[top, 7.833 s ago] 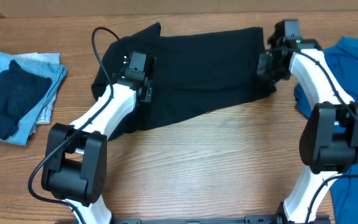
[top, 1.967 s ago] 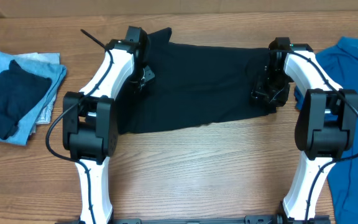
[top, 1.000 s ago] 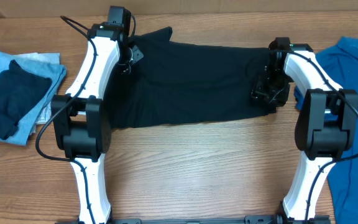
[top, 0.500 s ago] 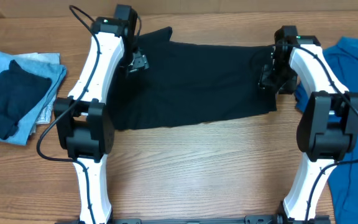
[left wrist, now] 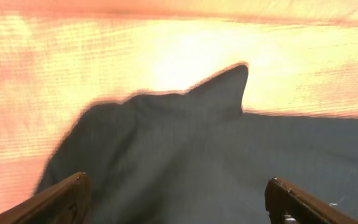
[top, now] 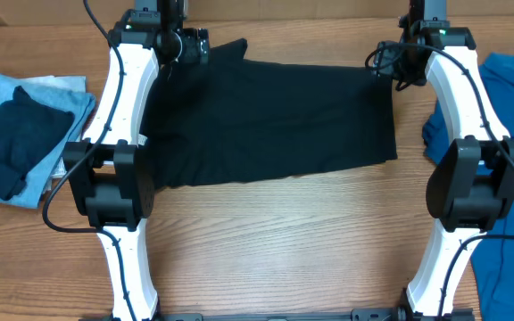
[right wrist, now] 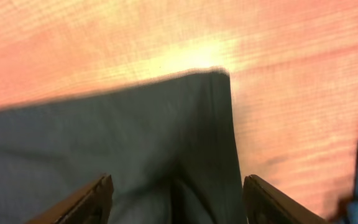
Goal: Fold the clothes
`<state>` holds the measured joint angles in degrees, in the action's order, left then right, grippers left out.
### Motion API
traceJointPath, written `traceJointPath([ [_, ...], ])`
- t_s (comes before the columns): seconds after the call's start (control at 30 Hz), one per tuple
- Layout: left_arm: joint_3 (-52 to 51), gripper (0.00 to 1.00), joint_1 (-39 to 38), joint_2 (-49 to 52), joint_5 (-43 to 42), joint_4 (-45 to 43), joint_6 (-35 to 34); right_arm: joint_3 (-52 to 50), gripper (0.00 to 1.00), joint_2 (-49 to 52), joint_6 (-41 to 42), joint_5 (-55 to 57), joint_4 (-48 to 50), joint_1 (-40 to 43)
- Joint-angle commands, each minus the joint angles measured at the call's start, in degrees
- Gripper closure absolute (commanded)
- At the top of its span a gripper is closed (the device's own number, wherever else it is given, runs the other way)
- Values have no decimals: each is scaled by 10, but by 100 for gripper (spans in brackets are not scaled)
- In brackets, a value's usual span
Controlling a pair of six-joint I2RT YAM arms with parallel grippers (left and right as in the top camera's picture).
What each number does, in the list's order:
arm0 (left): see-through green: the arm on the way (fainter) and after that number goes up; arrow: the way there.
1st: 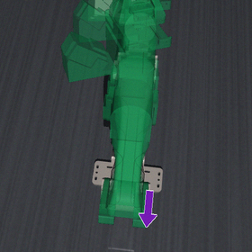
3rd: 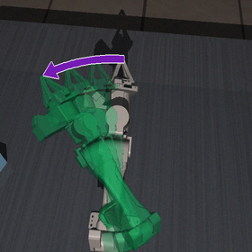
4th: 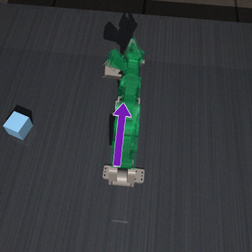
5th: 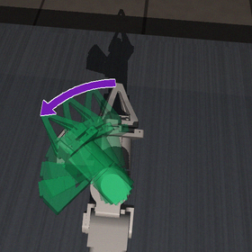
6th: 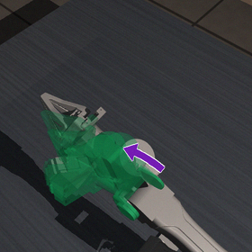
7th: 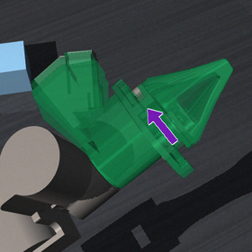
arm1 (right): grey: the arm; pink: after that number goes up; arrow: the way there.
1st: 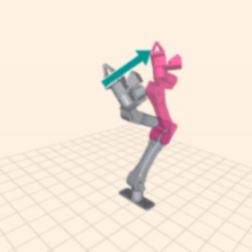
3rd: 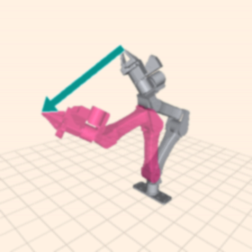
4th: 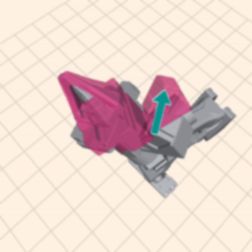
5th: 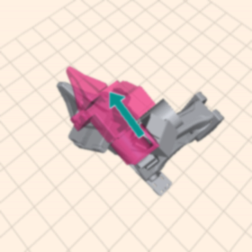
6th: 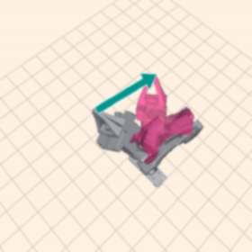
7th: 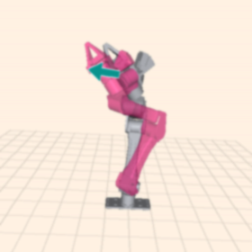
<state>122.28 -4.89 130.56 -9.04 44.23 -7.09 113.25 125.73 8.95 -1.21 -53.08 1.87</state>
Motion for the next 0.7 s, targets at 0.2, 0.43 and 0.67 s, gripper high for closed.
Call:
traceJointPath([
  [0.2,12,3,-3,57,-7,-108,59,15,27,82,0,2,107,-3],
  [0.43,12,3,1,135,-7,-151,76,15,28,141,0,3,140,-3],
  [0.67,12,13,17,149,-7,-177,76,14,48,146,0,2,141,-3],
])
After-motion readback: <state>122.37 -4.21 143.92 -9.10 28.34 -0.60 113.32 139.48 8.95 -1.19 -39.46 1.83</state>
